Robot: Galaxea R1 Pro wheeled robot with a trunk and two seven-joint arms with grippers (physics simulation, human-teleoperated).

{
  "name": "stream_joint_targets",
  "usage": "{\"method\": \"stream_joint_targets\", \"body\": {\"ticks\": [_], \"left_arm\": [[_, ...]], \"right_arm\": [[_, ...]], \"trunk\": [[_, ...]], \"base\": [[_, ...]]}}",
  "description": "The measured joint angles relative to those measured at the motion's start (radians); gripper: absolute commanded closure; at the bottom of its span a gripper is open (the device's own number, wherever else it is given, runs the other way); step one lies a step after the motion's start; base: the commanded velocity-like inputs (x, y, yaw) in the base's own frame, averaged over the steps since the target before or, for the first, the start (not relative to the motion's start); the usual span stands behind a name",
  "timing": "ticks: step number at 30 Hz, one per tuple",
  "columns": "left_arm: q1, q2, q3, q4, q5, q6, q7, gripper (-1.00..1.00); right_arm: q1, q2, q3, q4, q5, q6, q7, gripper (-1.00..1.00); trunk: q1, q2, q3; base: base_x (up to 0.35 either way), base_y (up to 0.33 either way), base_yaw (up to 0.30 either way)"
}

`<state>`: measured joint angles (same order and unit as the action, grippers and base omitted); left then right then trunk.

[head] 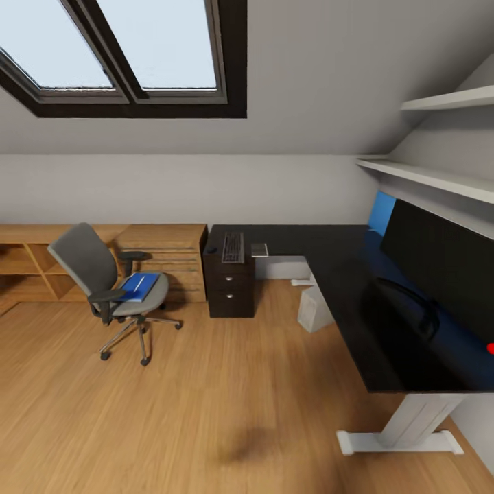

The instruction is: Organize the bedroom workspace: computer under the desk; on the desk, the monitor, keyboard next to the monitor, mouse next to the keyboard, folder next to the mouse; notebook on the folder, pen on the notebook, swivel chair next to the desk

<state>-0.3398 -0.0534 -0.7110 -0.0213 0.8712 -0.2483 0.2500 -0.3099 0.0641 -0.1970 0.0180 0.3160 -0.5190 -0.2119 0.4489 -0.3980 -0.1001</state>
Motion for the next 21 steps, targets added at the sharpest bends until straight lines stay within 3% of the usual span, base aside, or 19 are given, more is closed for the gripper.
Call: {"method": "stream_joint_targets", "body": {"ticks": [21], "left_arm": [[0.001,-0.004,-0.003,0.0,-0.001,0.0,0.0,-1.0]], "right_arm": [[0.003,0.0,0.002,0.0,0.008,-0.013,0.012,-1.0]], "trunk": [[0.0,0.0,0.0]], "base": [[0.322,0.0,0.007]]}}
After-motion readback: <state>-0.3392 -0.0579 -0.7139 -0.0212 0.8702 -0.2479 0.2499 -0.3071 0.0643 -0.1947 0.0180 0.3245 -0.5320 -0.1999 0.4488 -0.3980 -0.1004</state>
